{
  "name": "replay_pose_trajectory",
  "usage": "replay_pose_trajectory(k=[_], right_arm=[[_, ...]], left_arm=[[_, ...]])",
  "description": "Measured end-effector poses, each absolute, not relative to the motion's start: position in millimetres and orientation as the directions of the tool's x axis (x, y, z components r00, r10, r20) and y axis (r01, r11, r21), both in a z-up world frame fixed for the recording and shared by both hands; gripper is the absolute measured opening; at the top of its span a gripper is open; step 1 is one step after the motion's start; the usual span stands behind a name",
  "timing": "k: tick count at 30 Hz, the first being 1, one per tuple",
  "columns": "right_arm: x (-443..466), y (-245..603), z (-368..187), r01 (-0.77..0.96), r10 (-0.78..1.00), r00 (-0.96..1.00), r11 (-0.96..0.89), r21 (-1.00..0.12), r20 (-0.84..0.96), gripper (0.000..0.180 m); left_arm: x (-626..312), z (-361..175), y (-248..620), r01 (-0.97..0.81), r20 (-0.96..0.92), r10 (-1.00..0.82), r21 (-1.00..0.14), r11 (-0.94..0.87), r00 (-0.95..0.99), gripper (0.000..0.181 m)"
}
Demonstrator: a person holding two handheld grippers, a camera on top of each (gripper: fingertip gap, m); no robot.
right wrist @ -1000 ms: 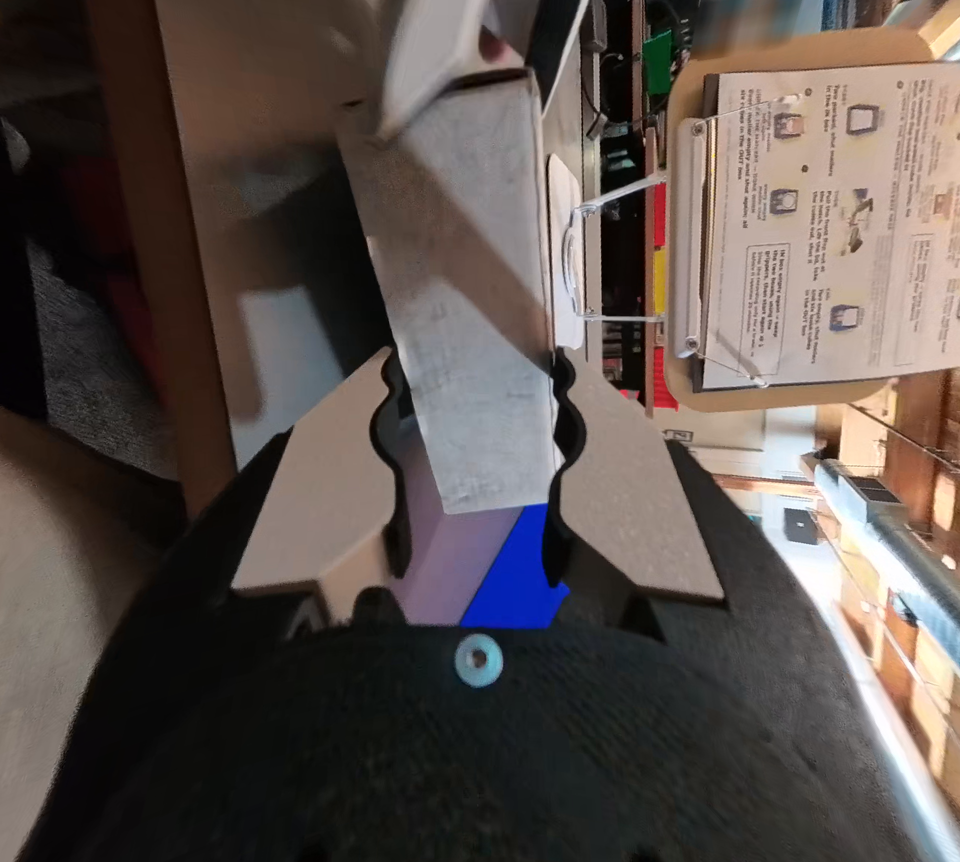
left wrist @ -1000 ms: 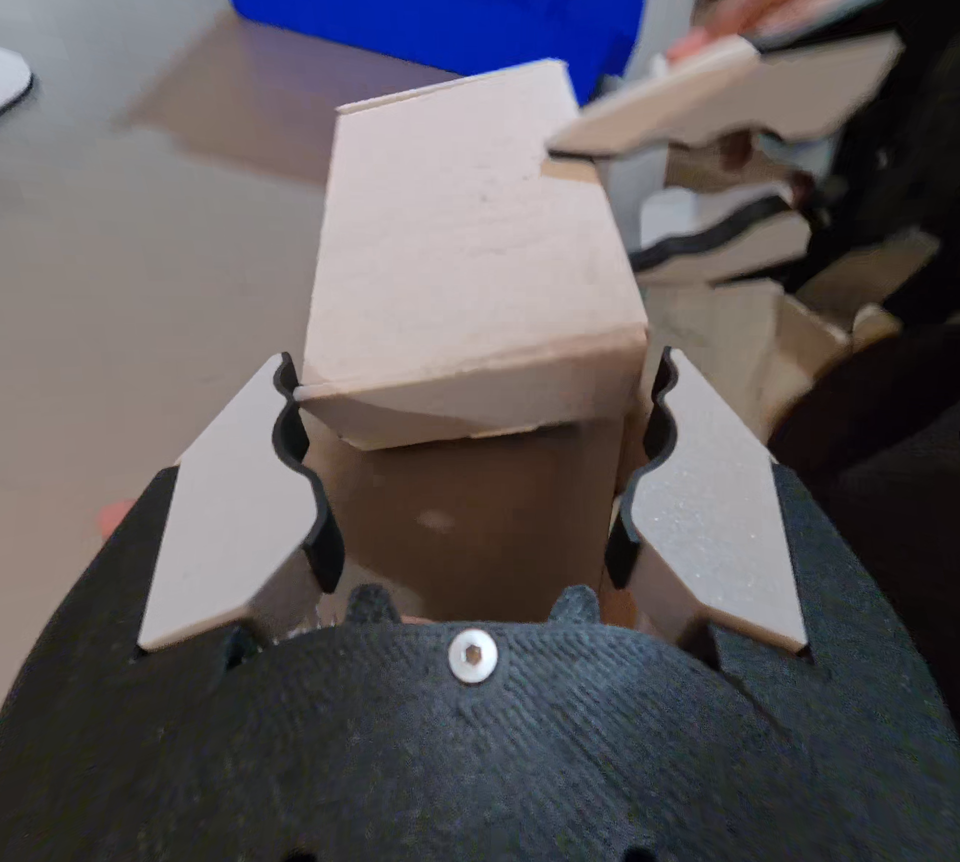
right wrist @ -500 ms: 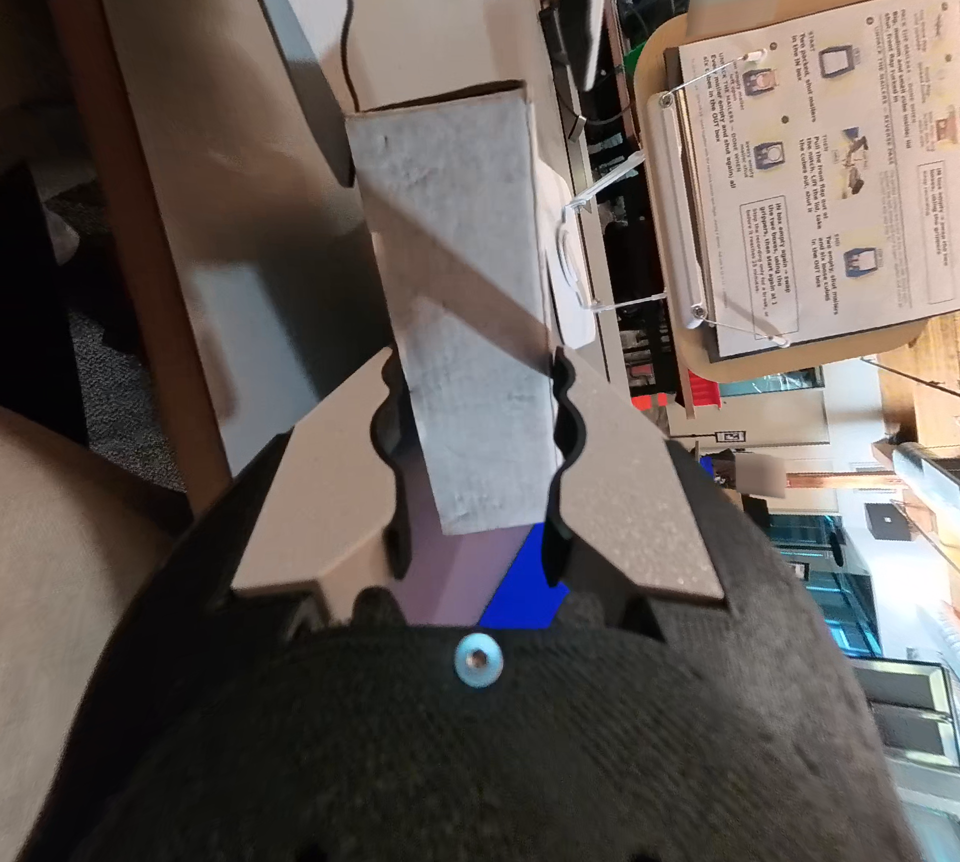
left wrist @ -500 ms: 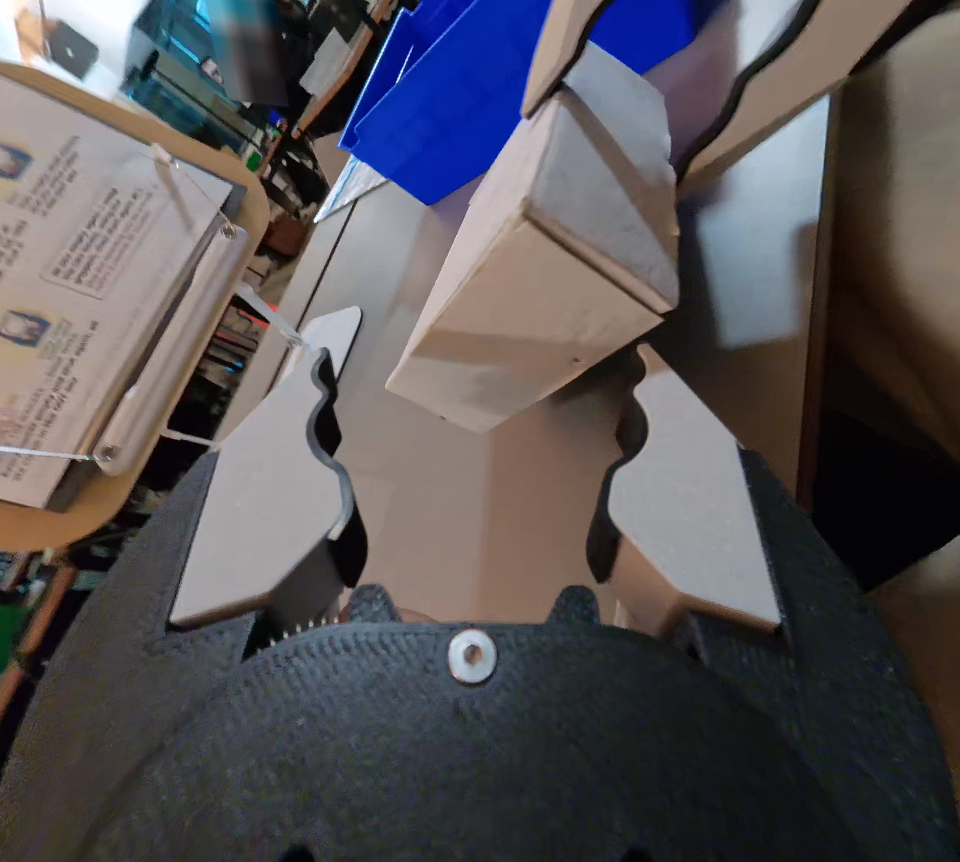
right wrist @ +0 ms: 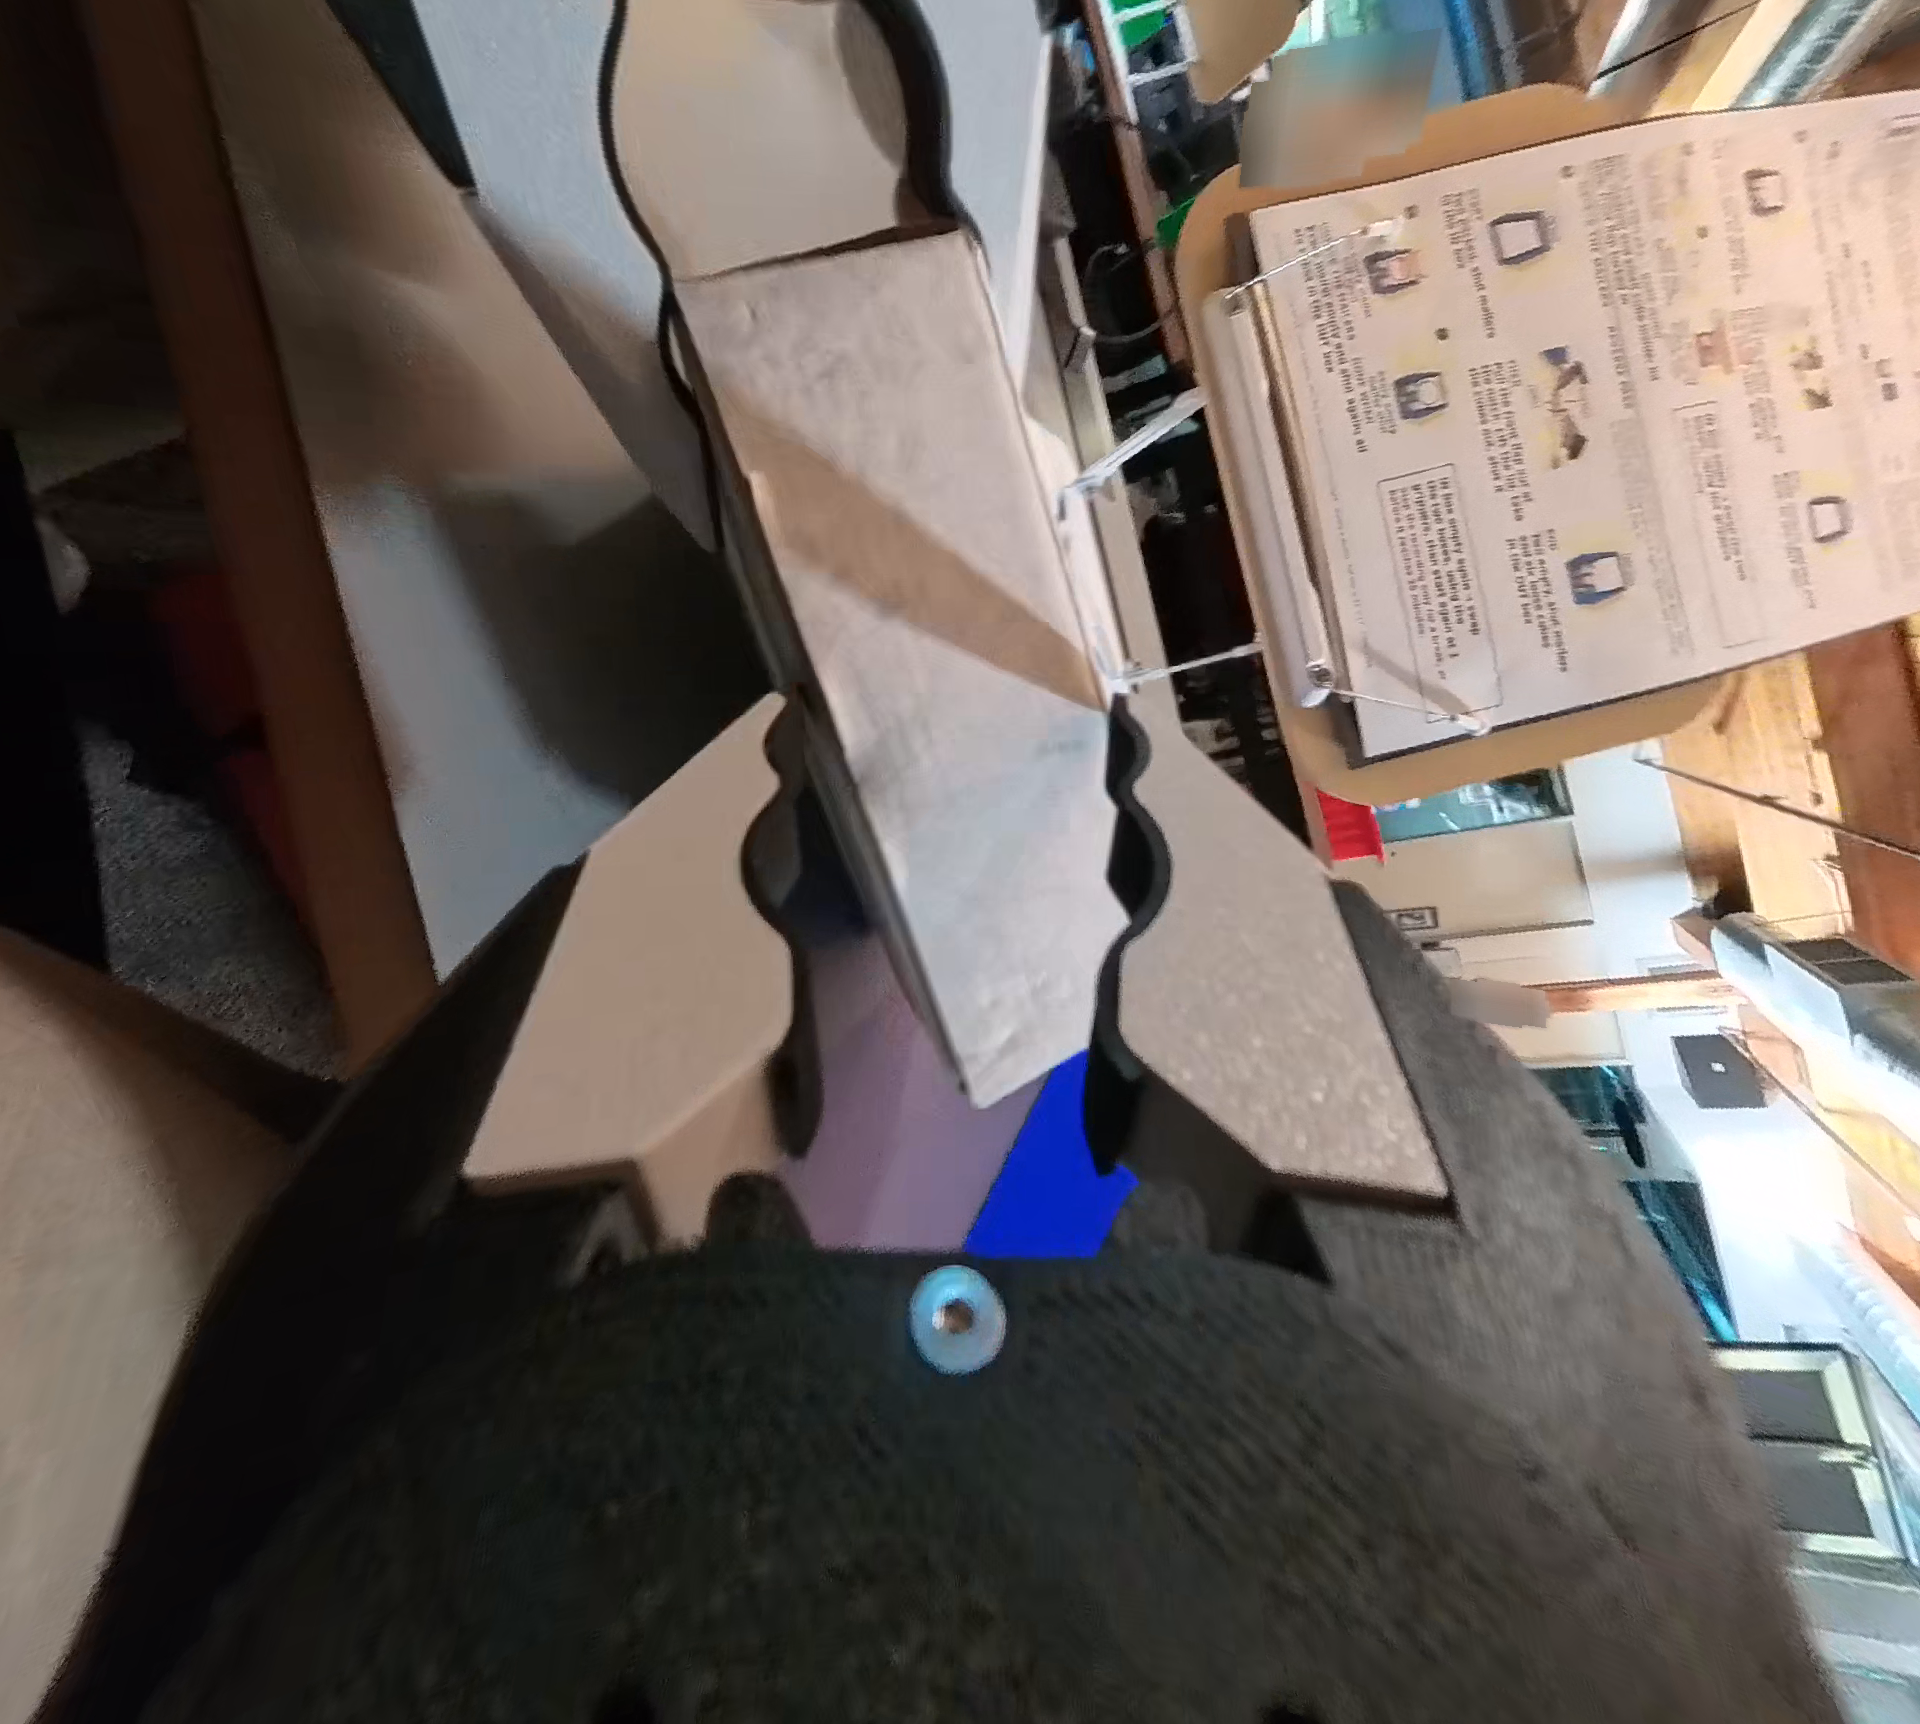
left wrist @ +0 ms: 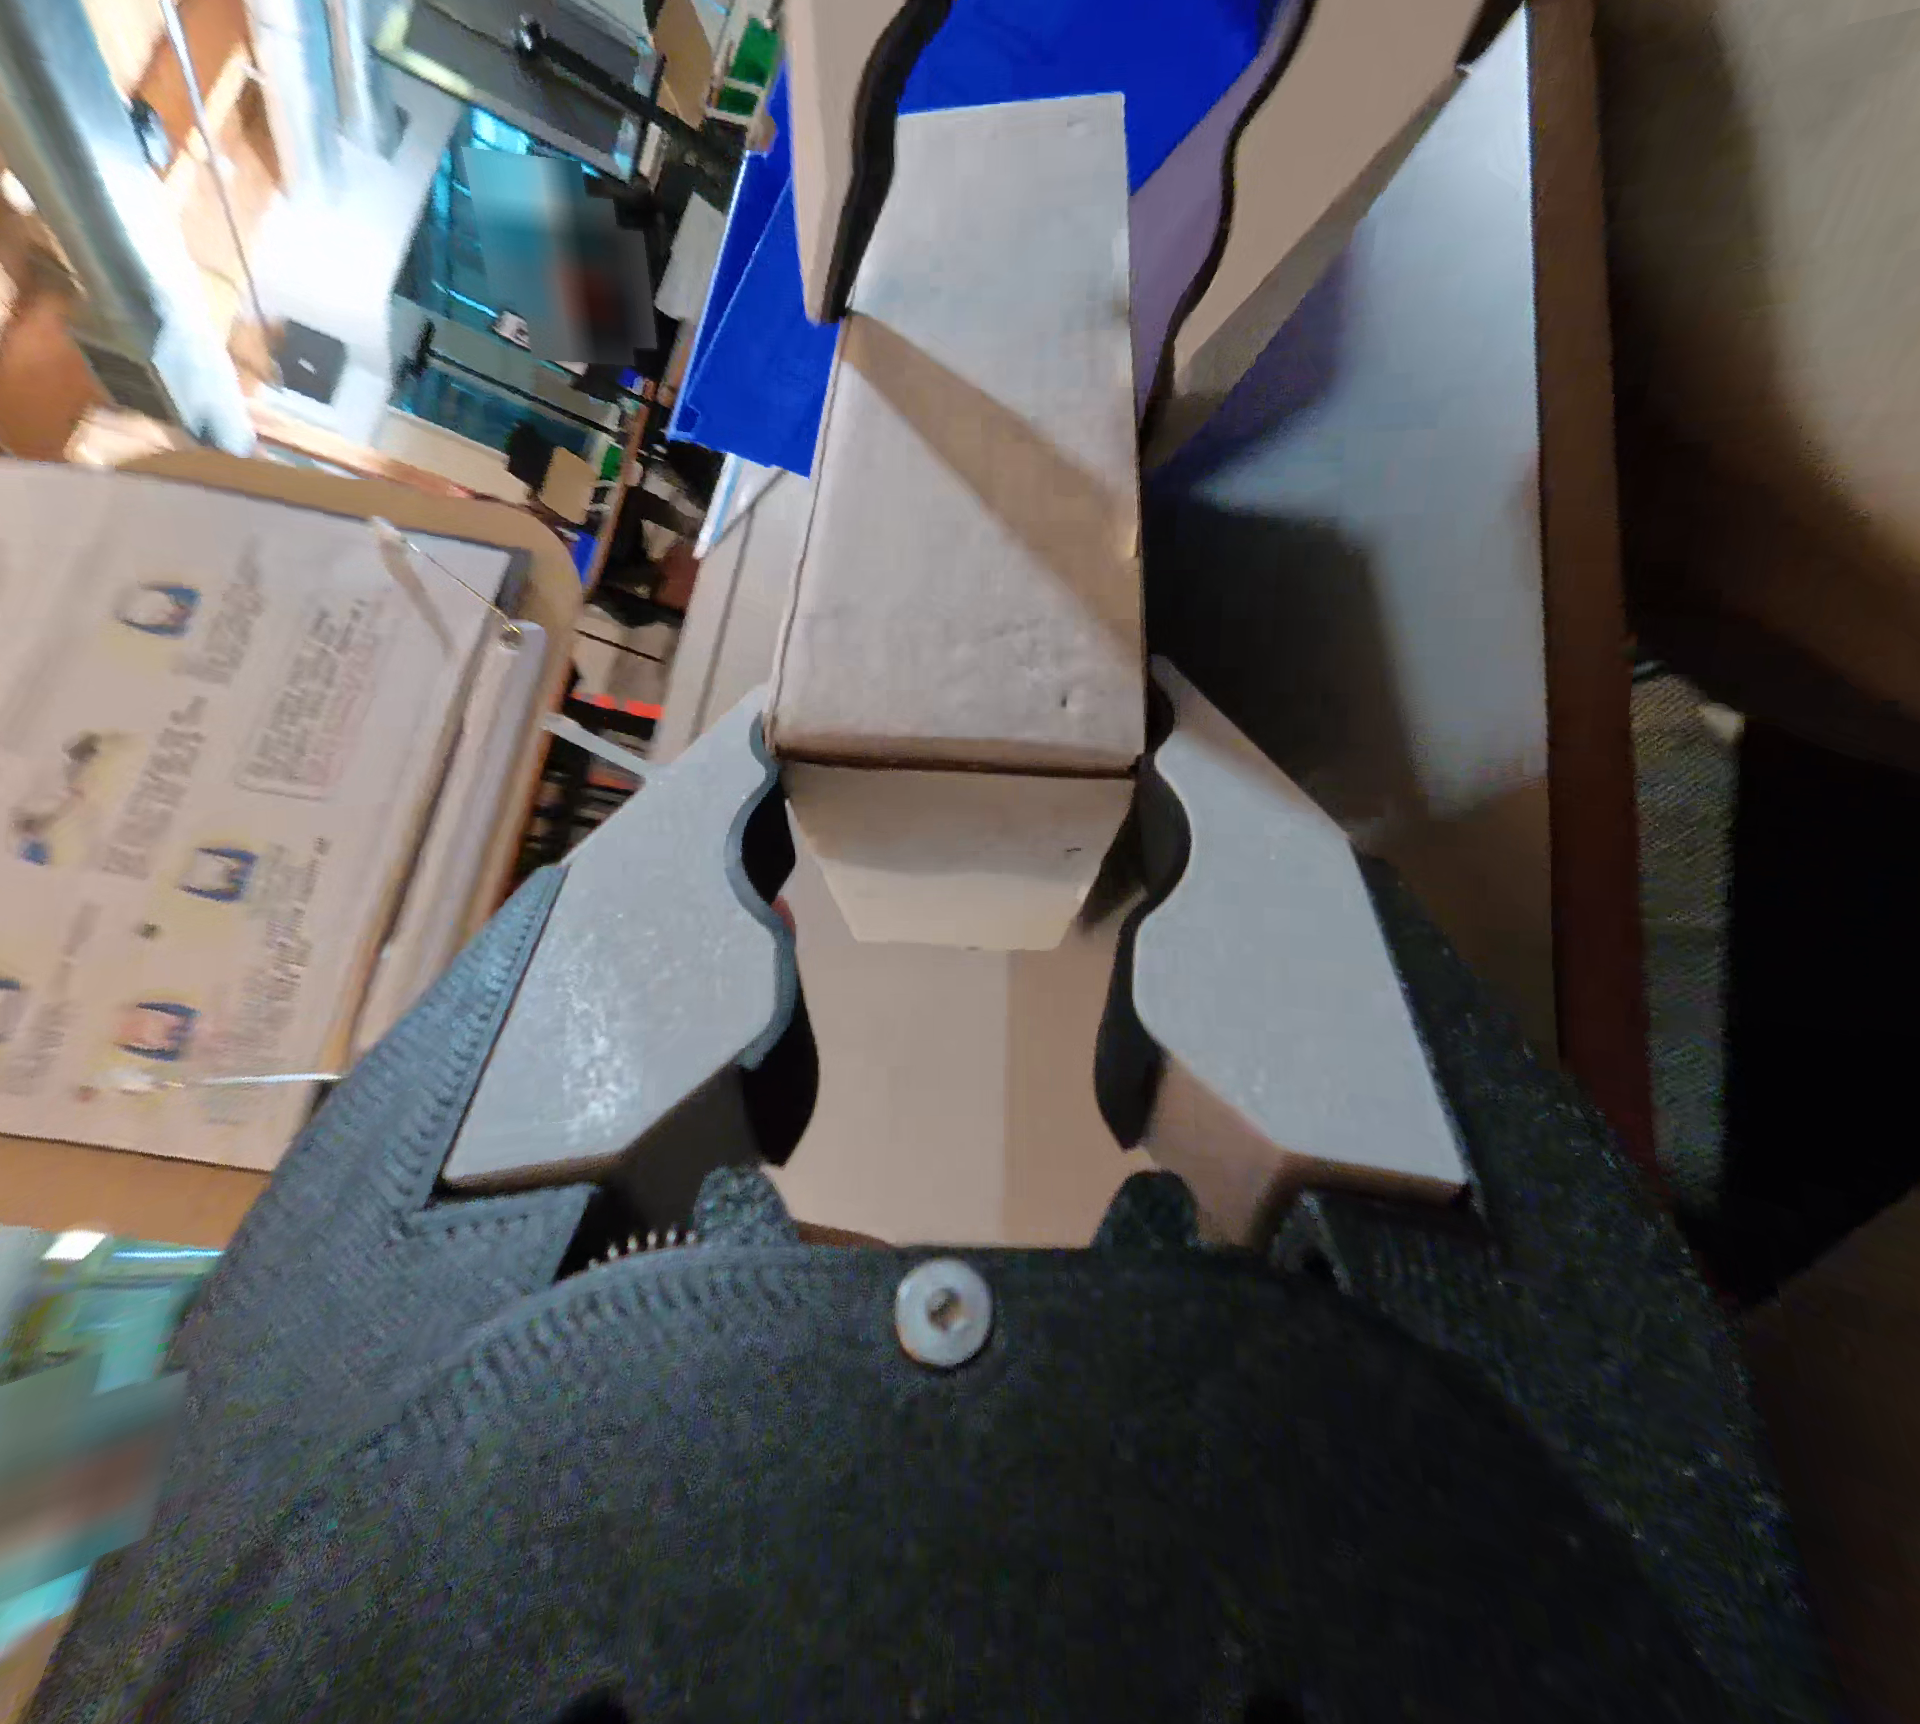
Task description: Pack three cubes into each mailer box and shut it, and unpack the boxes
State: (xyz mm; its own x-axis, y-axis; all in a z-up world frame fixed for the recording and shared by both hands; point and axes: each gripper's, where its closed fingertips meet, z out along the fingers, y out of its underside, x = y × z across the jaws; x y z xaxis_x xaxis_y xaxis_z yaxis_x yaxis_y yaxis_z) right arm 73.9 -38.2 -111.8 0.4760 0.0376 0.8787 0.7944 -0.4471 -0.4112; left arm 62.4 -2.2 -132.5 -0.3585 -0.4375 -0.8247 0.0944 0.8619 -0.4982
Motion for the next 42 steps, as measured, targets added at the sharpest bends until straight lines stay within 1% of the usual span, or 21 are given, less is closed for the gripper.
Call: replay_pose_trajectory(k=[1,4,8,11,16,20,22,23,25,28,30,33,34,35,36,37,38,39,40,42], right_arm=[[73.0,-39.2,-106.8,0.802,0.02,0.464,-0.435,-0.411,0.885,0.054],[63.4,-39.7,-90.4,0.838,-0.026,0.405,-0.388,-0.383,0.914,0.044],[53.0,-34.2,-84.1,0.868,-0.053,0.318,-0.385,-0.313,0.947,0.045],[51.4,-32.0,-82.7,0.882,-0.054,0.235,-0.408,-0.236,0.971,0.045],[51.7,-33.0,-82.5,0.882,-0.053,0.234,-0.409,-0.235,0.971,0.044],[50.0,-32.8,-82.7,0.891,-0.042,0.183,-0.414,-0.184,0.982,0.044],[49.9,-31.4,-84.4,0.894,-0.034,0.165,-0.417,-0.164,0.986,0.04],[49.3,-30.9,-84.4,0.898,-0.033,0.146,-0.416,-0.146,0.989,0.035],[48.4,-30.5,-83.4,0.907,-0.037,0.081,-0.412,-0.09,0.996,0.029],[46.7,-28.9,-82.2,0.909,-0.042,0.036,-0.413,-0.05,0.998,0.026],[48.2,-27.6,-82.1,0.903,-0.045,0.043,-0.425,-0.058,0.998,0.029],[51.8,-26.2,-81.3,0.889,-0.057,0.109,-0.44,-0.123,0.992,0.032],[52.4,-26.2,-79.3,0.884,-0.069,0.134,-0.442,-0.151,0.989,0.03],[51.8,-26.9,-74.6,0.882,-0.094,0.155,-0.436,-0.181,0.983,0.017],[49.1,-29.1,-57.5,0.889,-0.188,0.15,-0.403,-0.216,0.971,0.003],[48.0,-30.8,-44.3,0.892,-0.248,0.158,-0.379,-0.246,0.956,0.002],[50.7,-31.0,-41.5,0.877,-0.265,0.207,-0.376,-0.299,0.942,0.003],[54.5,-32.0,-40.1,0.863,-0.286,0.246,-0.372,-0.344,0.926,0.003],[57.1,-33.5,-39.1,0.857,-0.299,0.262,-0.365,-0.364,0.918,0.003],[58.0,-35.7,-39.1,0.858,-0.299,0.268,-0.358,-0.368,0.916,0.004]], left_arm=[[62.8,-130.8,-1.3,0.076,-0.788,-0.486,-0.55,0.832,-0.378,0.063],[64.9,-122.0,3.4,0.038,-0.714,-0.584,-0.645,0.763,-0.386,0.063],[65.0,-118.8,2.6,0.017,-0.657,-0.636,-0.701,0.713,-0.404,0.063],[64.4,-118.5,-1.6,0.02,-0.659,-0.633,-0.699,0.715,-0.406,0.062],[64.4,-118.2,-1.5,0.018,-0.663,-0.63,-0.694,0.719,-0.403,0.062],[64.3,-118.6,-1.6,0.011,-0.662,-0.629,-0.692,0.721,-0.407,0.062],[64.2,-117.8,-2.5,0.006,-0.651,-0.638,-0.702,0.712,-0.411,0.062],[64.2,-116.6,-3.9,0.004,-0.637,-0.649,-0.715,0.699,-0.416,0.062],[64.5,-114.7,-5.0,-0.014,-0.597,-0.679,-0.746,0.665,-0.427,0.062],[63.0,-114.0,-6.2,-0.026,-0.564,-0.694,-0.768,0.64,-0.448,0.062],[63.4,-115.2,-5.3,-0.035,-0.579,-0.685,-0.752,0.658,-0.442,0.062],[64.7,-115.9,-1.7,-0.043,-0.627,-0.657,-0.709,0.704,-0.418,0.062],[64.8,-115.3,-1.0,-0.05,-0.623,-0.662,-0.711,0.701,-0.417,0.062],[65.0,-114.9,0.1,-0.058,-0.617,-0.666,-0.714,0.698,-0.419,0.062],[65.0,-116.1,1.5,-0.066,-0.622,-0.661,-0.705,0.706,-0.421,0.061],[63.1,-121.8,-0.5,-0.047,-0.666,-0.607,-0.656,0.754,-0.434,0.062],[62.0,-125.8,-5.3,-0.008,-0.734,-0.535,-0.585,0.811,-0.418,0.062],[62.9,-128.1,-9.2,-0.009,-0.757,-0.515,-0.559,0.829,-0.402,0.062],[64.1,-128.2,-12.9,-0.008,-0.759,-0.516,-0.559,0.829,-0.397,0.061],[66.3,-127.4,-14.9,0.0,-0.758,-0.518,-0.565,0.825,-0.397,0.062]])
